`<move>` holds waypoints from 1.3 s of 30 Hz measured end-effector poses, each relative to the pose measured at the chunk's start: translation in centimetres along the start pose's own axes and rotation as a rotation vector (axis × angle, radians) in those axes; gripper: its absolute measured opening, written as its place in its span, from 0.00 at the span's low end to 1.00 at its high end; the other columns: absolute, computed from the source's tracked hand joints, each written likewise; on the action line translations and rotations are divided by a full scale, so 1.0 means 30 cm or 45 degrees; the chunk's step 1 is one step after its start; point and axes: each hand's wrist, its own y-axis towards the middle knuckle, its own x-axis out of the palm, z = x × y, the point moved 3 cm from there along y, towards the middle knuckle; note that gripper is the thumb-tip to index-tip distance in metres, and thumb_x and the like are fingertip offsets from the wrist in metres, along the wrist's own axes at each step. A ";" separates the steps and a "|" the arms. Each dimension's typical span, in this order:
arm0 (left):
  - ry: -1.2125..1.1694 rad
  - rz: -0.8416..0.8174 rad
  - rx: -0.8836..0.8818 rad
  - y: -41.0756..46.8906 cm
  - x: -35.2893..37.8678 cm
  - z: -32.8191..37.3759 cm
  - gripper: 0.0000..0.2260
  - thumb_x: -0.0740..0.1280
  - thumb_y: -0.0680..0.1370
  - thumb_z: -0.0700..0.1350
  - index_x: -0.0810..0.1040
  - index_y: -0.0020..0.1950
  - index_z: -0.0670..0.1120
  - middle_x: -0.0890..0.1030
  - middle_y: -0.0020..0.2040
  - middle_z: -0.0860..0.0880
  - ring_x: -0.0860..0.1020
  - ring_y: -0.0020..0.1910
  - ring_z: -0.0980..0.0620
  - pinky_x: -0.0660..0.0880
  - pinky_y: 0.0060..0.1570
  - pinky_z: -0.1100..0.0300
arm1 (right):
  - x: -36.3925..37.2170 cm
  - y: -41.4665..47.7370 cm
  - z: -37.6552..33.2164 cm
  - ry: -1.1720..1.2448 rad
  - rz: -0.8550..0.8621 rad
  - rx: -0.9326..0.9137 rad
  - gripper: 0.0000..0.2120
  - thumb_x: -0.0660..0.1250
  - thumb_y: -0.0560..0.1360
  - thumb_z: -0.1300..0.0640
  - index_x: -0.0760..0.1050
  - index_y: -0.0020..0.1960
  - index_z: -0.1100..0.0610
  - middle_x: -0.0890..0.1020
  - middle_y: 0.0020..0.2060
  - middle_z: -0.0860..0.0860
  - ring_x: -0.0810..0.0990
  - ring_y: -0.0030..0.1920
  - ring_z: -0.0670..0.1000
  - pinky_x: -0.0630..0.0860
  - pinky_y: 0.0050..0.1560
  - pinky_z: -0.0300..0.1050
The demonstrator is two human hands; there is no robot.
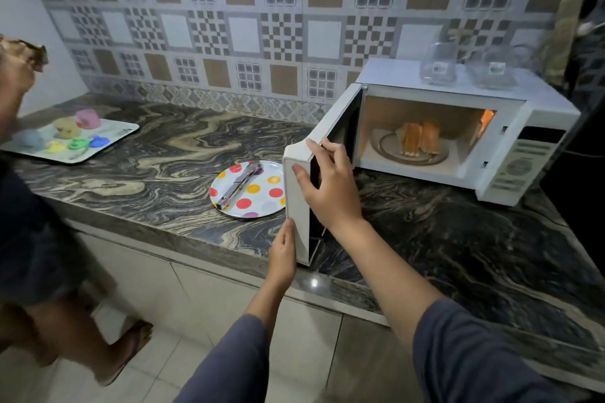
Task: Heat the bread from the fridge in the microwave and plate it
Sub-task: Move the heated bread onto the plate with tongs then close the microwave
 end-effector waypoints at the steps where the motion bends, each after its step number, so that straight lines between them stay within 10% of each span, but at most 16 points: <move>1: -0.019 -0.012 -0.008 0.008 -0.011 -0.001 0.24 0.53 0.81 0.54 0.68 0.69 0.37 0.71 0.68 0.37 0.68 0.69 0.41 0.63 0.70 0.46 | 0.010 0.002 -0.003 -0.012 -0.001 0.000 0.24 0.62 0.77 0.47 0.67 0.70 0.53 0.68 0.65 0.54 0.64 0.70 0.54 0.71 0.59 0.47; 7: -0.131 -0.157 -0.038 0.058 -0.074 -0.017 0.33 0.58 0.71 0.68 0.73 0.67 0.48 0.76 0.65 0.49 0.74 0.64 0.50 0.69 0.67 0.47 | 0.055 0.016 -0.030 -0.035 0.039 0.015 0.25 0.62 0.76 0.45 0.68 0.70 0.52 0.69 0.65 0.54 0.66 0.69 0.53 0.76 0.59 0.53; 13: -0.090 -0.409 -0.026 0.142 -0.164 -0.025 0.18 0.59 0.78 0.55 0.75 0.63 0.48 0.77 0.58 0.57 0.74 0.55 0.64 0.69 0.53 0.71 | 0.125 0.001 -0.079 0.012 0.202 0.151 0.25 0.63 0.76 0.50 0.66 0.72 0.55 0.67 0.70 0.54 0.64 0.71 0.49 0.66 0.68 0.44; 22: 0.084 -0.745 0.033 0.193 -0.270 0.007 0.12 0.59 0.80 0.50 0.78 0.55 0.46 0.79 0.44 0.55 0.76 0.42 0.59 0.72 0.35 0.71 | 0.174 -0.026 -0.207 -0.182 0.401 0.298 0.23 0.61 0.78 0.60 0.63 0.72 0.61 0.65 0.72 0.55 0.61 0.74 0.52 0.59 0.73 0.42; 30: 0.133 -0.385 0.122 0.496 -0.555 0.088 0.08 0.60 0.80 0.47 0.78 0.46 0.49 0.80 0.46 0.47 0.77 0.50 0.49 0.73 0.53 0.52 | 0.390 0.061 -0.373 -0.258 0.419 -0.119 0.21 0.58 0.75 0.65 0.69 0.68 0.65 0.69 0.69 0.59 0.62 0.72 0.52 0.58 0.74 0.42; 35: 0.204 -0.166 0.101 0.704 -0.711 0.092 0.08 0.59 0.80 0.43 0.77 0.45 0.48 0.78 0.44 0.48 0.75 0.48 0.49 0.70 0.50 0.54 | 0.628 0.119 -0.199 -0.065 0.088 0.305 0.22 0.60 0.76 0.63 0.67 0.70 0.61 0.66 0.72 0.55 0.61 0.74 0.52 0.57 0.73 0.40; 39: 0.388 -0.163 0.013 0.849 -0.732 0.038 0.14 0.59 0.80 0.44 0.74 0.63 0.41 0.79 0.59 0.43 0.76 0.58 0.43 0.71 0.58 0.52 | 0.778 0.143 0.046 -0.043 -0.066 0.660 0.20 0.60 0.76 0.63 0.69 0.69 0.62 0.65 0.72 0.56 0.62 0.73 0.54 0.57 0.71 0.41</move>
